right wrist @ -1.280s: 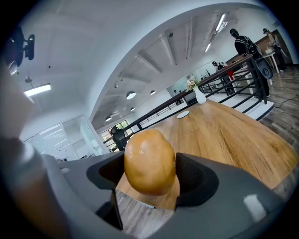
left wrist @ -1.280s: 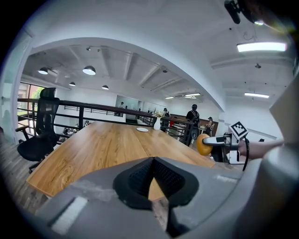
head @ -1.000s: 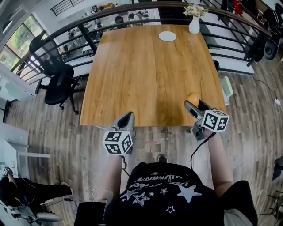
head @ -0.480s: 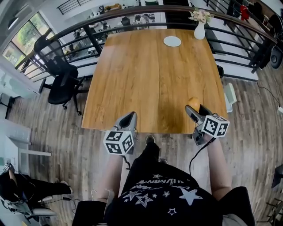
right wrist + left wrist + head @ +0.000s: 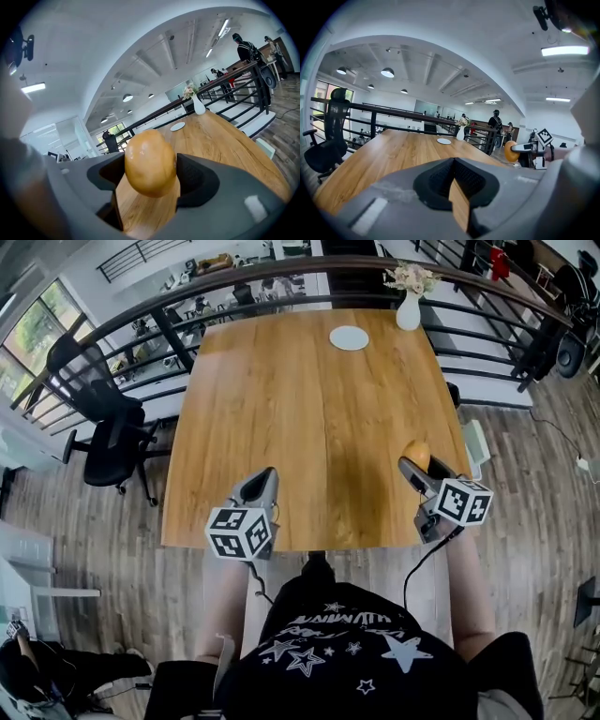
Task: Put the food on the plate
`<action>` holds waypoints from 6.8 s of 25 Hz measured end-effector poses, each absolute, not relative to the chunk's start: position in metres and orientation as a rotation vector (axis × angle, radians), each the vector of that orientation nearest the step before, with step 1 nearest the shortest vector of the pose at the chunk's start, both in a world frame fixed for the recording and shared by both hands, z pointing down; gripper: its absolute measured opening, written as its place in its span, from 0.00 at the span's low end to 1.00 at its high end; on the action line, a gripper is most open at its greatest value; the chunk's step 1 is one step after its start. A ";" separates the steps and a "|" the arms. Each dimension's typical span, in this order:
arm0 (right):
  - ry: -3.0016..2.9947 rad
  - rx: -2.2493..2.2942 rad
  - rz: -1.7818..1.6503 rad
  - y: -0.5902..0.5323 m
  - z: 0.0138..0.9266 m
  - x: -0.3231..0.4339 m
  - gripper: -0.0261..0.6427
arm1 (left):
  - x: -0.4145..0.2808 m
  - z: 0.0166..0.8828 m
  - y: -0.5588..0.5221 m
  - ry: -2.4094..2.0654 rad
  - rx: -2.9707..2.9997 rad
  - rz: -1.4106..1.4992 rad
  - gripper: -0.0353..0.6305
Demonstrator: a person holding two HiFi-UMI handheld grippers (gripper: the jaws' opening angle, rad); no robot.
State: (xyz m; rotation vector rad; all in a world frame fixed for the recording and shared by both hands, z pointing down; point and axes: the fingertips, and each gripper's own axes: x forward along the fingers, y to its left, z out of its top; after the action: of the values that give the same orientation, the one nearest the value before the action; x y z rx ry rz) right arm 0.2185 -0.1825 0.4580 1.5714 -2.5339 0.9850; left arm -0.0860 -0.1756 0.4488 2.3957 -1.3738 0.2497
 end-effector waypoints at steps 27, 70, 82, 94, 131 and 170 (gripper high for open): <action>-2.465 1.583 0.889 -0.426 0.419 0.235 0.55 | -0.064 0.413 -0.433 -1.323 2.458 0.257 0.06; -2.216 1.418 0.574 -0.742 0.565 0.228 0.55 | -0.020 0.516 -0.644 -1.228 2.445 0.420 0.06; -2.097 1.293 0.583 -0.783 0.598 0.222 0.55 | -0.020 0.531 -0.662 -1.213 2.431 0.409 0.06; -2.039 1.269 0.550 -0.803 0.611 0.220 0.55 | -0.023 0.543 -0.662 -1.199 2.409 0.399 0.06; -2.104 1.214 0.388 -0.718 0.526 0.200 0.63 | -0.061 0.480 -0.582 -1.259 2.397 0.333 0.06; -2.478 0.993 0.431 -0.400 0.403 0.142 0.41 | -0.023 0.389 -0.306 -1.337 2.451 0.278 0.06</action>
State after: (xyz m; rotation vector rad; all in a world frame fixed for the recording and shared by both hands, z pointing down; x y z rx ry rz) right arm 0.1417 -0.3999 0.4029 0.9931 -2.4779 0.4308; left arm -0.0234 -0.3064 0.3889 2.4515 -1.3367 0.2781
